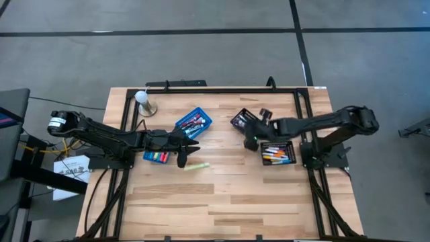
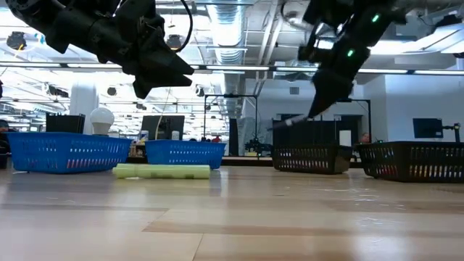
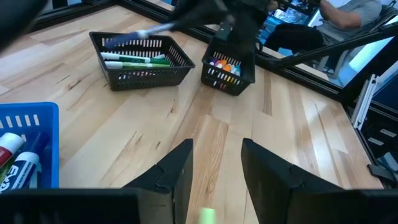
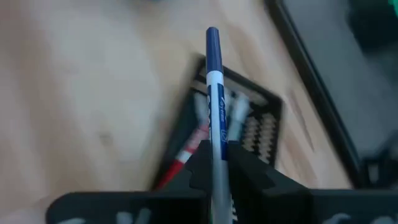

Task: Pick & Place Markers
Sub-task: Put the purple marker pen into the top black bin, then put the light green highlighter pen into the left blue bin

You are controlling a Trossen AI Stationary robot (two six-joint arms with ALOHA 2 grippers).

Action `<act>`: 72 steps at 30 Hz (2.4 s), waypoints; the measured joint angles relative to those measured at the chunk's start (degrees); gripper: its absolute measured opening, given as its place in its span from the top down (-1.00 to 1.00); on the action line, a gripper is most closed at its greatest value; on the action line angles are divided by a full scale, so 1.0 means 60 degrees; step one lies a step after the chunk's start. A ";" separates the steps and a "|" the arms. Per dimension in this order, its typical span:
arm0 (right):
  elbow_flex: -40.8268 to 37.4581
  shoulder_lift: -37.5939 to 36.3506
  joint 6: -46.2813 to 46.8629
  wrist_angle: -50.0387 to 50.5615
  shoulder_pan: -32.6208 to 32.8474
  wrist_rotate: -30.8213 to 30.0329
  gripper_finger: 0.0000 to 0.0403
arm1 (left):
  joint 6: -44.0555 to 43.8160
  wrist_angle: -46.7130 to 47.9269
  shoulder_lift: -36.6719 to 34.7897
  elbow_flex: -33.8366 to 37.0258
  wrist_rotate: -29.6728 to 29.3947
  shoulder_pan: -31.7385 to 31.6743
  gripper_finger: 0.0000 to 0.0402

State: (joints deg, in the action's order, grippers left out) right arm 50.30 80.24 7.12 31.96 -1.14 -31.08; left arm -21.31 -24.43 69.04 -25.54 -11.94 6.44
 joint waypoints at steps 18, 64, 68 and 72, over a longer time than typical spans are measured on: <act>0.0007 0.2036 0.0990 0.0205 -0.1543 0.1138 0.60 | -0.0020 -0.0004 0.0004 0.0004 0.0433 0.0291 0.35; 0.0157 -0.1113 -0.1265 -0.4387 0.1596 0.2257 0.47 | 0.1836 0.3306 0.2316 -0.0896 -0.0083 -0.1298 0.35; 0.0157 -0.1113 -0.1272 -0.4388 0.1606 0.2257 0.47 | 0.1838 0.3491 0.2444 -0.0896 -0.0079 -0.1430 0.35; 0.0157 -0.1113 -0.1278 -0.4385 0.1603 0.2257 0.47 | 0.1840 0.3495 0.2792 -0.0896 -0.0076 -0.1613 0.35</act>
State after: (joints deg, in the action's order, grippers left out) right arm 51.24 73.56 -0.55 5.65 8.48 -17.54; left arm -10.27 -3.46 85.79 -30.92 -12.40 -3.24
